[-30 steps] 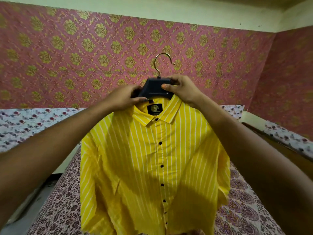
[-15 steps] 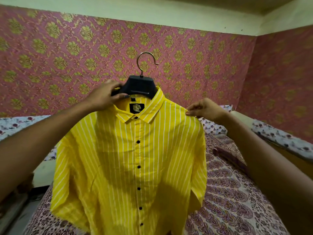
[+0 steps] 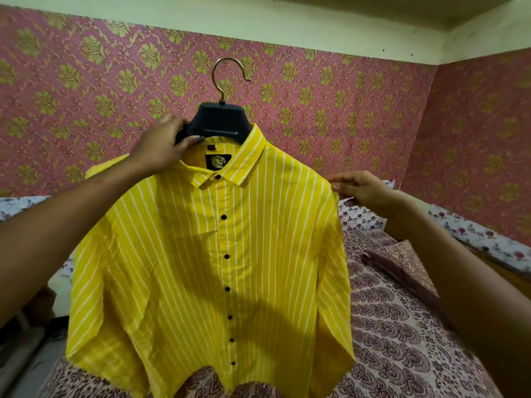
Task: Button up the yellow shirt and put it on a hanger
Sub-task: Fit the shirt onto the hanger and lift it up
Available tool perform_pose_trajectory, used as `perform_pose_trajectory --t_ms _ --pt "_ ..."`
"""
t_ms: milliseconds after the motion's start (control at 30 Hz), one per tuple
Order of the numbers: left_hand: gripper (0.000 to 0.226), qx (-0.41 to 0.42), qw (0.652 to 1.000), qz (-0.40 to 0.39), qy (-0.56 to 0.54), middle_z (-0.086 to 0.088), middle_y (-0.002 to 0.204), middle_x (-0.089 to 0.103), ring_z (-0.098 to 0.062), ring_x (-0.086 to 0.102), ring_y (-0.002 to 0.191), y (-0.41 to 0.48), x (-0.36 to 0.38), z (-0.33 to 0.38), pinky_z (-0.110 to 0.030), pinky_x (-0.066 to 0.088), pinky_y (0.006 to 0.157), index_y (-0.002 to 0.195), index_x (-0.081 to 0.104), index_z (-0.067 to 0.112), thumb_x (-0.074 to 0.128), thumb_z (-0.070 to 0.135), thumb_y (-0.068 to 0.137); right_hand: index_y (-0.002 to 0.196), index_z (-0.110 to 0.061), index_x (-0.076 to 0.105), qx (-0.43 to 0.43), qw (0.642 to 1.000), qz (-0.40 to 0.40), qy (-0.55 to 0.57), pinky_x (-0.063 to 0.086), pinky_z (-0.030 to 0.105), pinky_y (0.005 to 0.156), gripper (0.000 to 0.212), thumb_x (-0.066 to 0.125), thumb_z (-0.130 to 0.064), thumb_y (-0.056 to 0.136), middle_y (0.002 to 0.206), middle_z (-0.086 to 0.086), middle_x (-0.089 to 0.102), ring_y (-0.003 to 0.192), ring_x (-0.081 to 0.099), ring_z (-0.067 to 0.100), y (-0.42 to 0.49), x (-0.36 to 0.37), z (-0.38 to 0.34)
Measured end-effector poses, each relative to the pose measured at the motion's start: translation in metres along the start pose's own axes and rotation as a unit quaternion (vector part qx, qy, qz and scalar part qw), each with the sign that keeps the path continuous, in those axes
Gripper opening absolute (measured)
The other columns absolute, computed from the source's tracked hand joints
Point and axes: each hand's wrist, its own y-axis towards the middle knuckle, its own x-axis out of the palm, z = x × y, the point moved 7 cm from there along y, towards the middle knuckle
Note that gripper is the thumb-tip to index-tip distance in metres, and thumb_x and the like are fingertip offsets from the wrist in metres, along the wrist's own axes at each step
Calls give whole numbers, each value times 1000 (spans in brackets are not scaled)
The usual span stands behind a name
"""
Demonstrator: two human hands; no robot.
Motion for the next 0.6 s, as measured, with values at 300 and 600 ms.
perform_pose_trajectory --t_ms 300,600 --pt "44 -6 1000 -22 10 -26 122 47 -39 48 110 -1 3 -12 -43 40 89 122 50 1 50 33 92 94 -5 60 -80 981 163 -68 40 1 53 8 58 -1 87 73 -3 57 57 54 -16 -1 -3 -17" --pt "41 8 998 -34 -53 -22 120 50 -33 51 110 -5 9 -10 -37 42 89 122 51 6 54 32 90 88 -16 61 -4 995 91 -42 51 50 88 17 55 0 89 85 5 61 83 59 22 0 2 7"
